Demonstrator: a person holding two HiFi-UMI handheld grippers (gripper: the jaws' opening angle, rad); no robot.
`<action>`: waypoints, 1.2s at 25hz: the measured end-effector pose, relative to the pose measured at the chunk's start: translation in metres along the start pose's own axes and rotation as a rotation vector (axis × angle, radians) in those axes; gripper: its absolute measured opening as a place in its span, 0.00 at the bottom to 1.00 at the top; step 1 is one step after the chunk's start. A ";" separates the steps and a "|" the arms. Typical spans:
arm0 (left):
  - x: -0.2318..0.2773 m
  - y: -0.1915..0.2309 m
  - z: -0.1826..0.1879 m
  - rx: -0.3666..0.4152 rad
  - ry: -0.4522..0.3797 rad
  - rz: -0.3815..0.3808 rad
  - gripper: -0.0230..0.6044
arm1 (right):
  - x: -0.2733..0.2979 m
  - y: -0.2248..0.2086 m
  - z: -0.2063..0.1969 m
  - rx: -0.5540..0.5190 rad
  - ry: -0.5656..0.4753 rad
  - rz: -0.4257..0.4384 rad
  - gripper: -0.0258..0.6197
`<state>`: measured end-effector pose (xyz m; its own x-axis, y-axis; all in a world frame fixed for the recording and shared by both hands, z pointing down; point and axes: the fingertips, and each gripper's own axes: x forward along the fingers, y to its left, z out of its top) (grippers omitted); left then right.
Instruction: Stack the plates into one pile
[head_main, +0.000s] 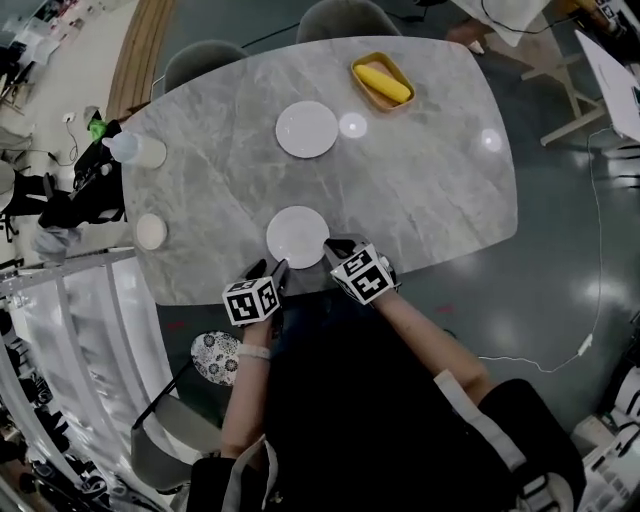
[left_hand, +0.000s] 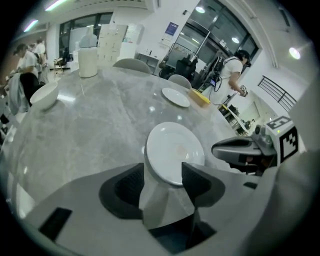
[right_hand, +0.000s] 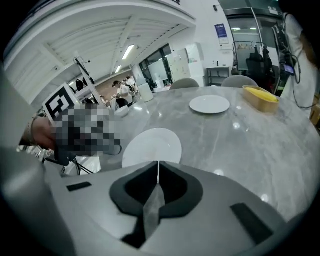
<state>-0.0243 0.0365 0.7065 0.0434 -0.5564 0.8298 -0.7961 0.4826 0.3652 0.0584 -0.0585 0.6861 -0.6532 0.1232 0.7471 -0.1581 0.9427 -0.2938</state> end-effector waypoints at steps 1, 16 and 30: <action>0.001 -0.001 0.001 -0.012 -0.007 0.001 0.42 | 0.003 0.000 0.000 -0.009 0.006 0.005 0.07; 0.013 0.024 0.011 -0.057 -0.010 -0.056 0.42 | 0.044 -0.007 -0.002 -0.011 0.083 -0.011 0.07; 0.034 0.019 0.022 -0.042 0.066 -0.218 0.42 | 0.050 -0.013 -0.005 0.025 0.085 -0.111 0.07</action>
<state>-0.0517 0.0119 0.7318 0.2520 -0.6059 0.7546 -0.7378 0.3844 0.5549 0.0319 -0.0629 0.7300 -0.5658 0.0457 0.8233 -0.2445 0.9442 -0.2205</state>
